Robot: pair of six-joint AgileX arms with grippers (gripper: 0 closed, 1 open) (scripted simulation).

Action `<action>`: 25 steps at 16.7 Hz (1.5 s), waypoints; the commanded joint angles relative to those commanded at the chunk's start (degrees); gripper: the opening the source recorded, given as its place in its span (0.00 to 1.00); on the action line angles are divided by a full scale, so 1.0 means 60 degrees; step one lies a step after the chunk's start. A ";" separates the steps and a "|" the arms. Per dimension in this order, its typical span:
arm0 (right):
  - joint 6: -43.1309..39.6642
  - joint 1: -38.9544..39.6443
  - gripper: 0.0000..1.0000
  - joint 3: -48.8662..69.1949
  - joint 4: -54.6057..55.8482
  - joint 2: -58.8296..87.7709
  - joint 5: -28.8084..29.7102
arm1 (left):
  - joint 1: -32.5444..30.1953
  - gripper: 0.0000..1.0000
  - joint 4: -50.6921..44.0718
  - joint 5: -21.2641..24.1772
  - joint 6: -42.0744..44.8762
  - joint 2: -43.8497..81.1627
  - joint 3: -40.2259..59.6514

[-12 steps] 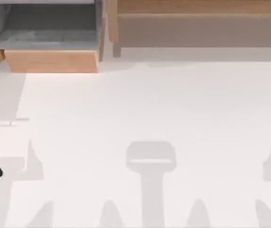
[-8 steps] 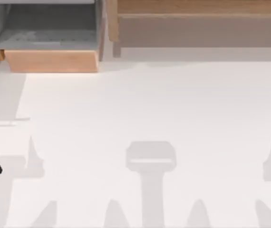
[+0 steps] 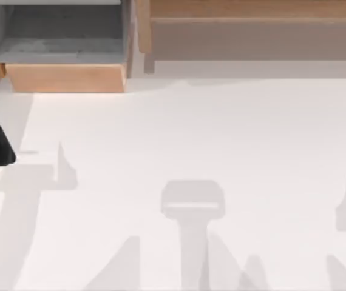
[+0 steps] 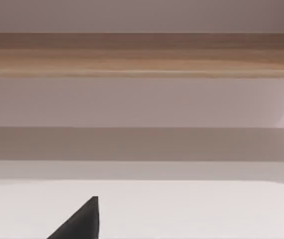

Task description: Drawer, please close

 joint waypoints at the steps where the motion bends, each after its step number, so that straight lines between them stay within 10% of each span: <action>1: 0.0000 0.0000 1.00 0.0000 0.0000 0.0000 0.0000 | -0.0309 1.00 0.0334 -0.0292 -0.0001 0.0697 0.0339; 8: 0.0000 0.0000 1.00 0.0000 0.0000 0.0000 0.0000 | -0.1866 1.00 0.2094 -0.1811 0.0047 0.4324 0.2125; 16: 0.0000 0.0000 1.00 0.0000 0.0000 0.0000 0.0000 | -0.1889 1.00 0.2288 -0.1871 0.0152 0.4651 0.2224; 25: 0.0000 0.0000 1.00 0.0000 0.0000 0.0000 0.0000 | 0.1339 1.00 0.4756 0.1353 0.4384 0.7352 0.1089</action>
